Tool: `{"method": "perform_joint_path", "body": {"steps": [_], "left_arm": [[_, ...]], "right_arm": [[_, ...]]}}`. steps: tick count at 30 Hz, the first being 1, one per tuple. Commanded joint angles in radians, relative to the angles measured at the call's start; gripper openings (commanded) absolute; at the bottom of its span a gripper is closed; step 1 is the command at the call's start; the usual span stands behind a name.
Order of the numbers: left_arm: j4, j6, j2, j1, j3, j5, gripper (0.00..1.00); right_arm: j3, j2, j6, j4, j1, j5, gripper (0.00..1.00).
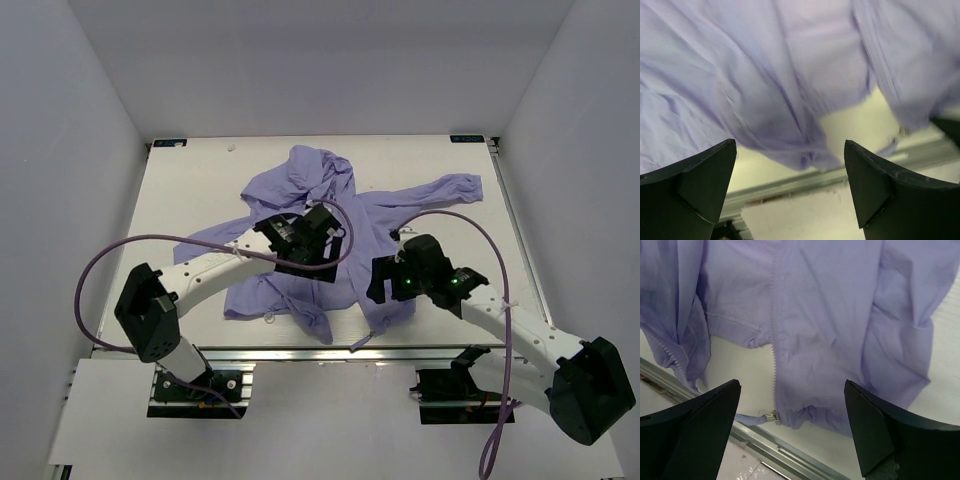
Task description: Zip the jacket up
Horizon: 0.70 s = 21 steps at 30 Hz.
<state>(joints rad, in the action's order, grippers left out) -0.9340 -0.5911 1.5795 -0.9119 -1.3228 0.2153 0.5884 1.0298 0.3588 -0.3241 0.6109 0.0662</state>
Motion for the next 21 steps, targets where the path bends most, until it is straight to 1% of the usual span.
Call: {"method": "perform_joint_path", "body": {"steps": [1,2,5,9,10,15,16,21], "left_arm": [[0.079,-0.032,-0.003,0.111,0.043,0.001,0.98],[0.124,-0.038,0.014,0.132,0.083,-0.032,0.98],[0.171,-0.055,0.060,0.192,0.109,-0.027,0.98],[0.219,-0.046,0.129,0.237,0.080,0.021,0.98],[0.228,-0.041,0.149,0.245,0.070,0.022,0.98],[0.230,0.000,0.322,0.278,-0.060,0.041,0.98],[0.228,0.005,0.345,0.280,-0.082,0.058,0.98],[0.216,0.066,0.444,0.289,-0.223,0.053,0.97]], "right_arm": [[0.056,0.033,0.003,-0.032,0.053,-0.060,0.89],[0.054,0.041,0.003,-0.024,0.056,-0.060,0.89],[0.057,0.085,0.006,-0.018,0.059,-0.060,0.89],[0.059,0.147,0.017,0.005,0.061,-0.060,0.89],[0.060,0.171,0.025,0.007,0.061,-0.081,0.89],[0.080,0.226,0.051,0.026,0.059,-0.123,0.89],[0.083,0.239,0.054,0.023,0.061,-0.135,0.89],[0.094,0.262,0.063,0.022,0.058,-0.201,0.89]]}}
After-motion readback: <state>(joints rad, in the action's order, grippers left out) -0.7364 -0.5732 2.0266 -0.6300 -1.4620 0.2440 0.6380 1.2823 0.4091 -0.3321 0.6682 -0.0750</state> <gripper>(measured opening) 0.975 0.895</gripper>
